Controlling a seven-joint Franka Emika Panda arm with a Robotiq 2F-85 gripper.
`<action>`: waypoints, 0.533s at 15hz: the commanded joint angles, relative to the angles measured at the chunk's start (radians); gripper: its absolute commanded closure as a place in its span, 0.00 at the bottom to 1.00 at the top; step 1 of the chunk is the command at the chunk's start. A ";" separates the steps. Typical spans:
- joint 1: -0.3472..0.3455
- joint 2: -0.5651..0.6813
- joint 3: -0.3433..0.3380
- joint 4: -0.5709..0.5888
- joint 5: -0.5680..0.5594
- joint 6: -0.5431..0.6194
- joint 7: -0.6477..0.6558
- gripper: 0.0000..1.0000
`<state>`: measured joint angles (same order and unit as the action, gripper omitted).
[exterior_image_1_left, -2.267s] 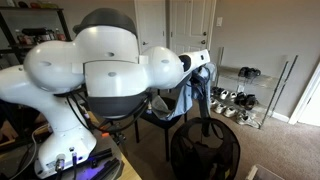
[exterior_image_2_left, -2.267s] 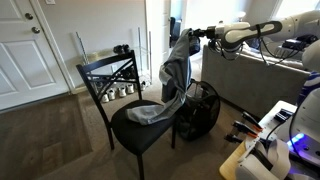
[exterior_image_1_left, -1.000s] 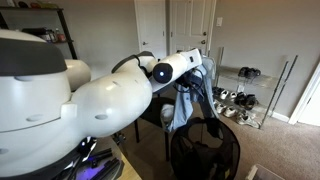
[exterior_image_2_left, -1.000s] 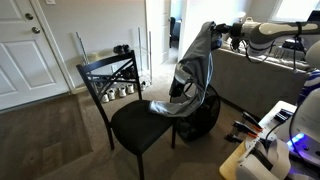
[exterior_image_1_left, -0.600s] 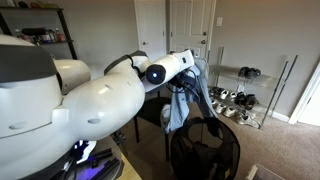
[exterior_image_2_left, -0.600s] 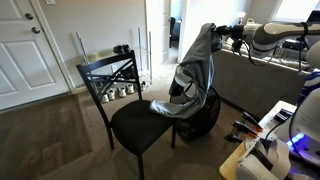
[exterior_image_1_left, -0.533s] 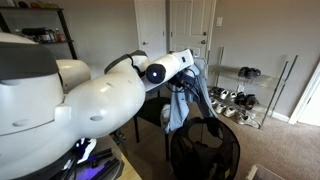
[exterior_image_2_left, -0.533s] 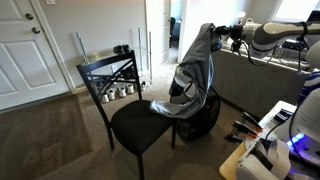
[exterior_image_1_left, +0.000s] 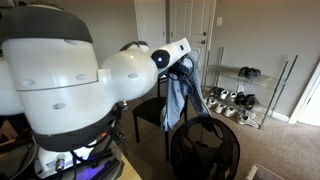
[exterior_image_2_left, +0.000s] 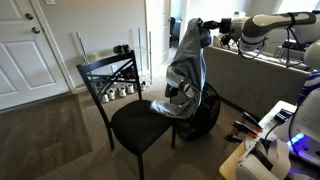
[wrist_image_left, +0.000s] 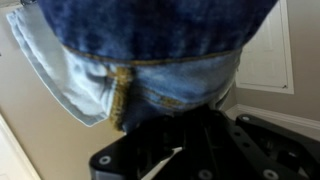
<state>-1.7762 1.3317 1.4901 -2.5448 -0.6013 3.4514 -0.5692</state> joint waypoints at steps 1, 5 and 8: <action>0.058 -0.049 0.101 0.081 0.136 0.015 -0.036 0.98; 0.100 -0.072 0.153 0.170 0.219 0.015 -0.038 0.98; 0.097 -0.088 0.195 0.184 0.243 0.015 -0.034 0.98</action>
<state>-1.6761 1.2669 1.6174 -2.3710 -0.4221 3.4515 -0.5725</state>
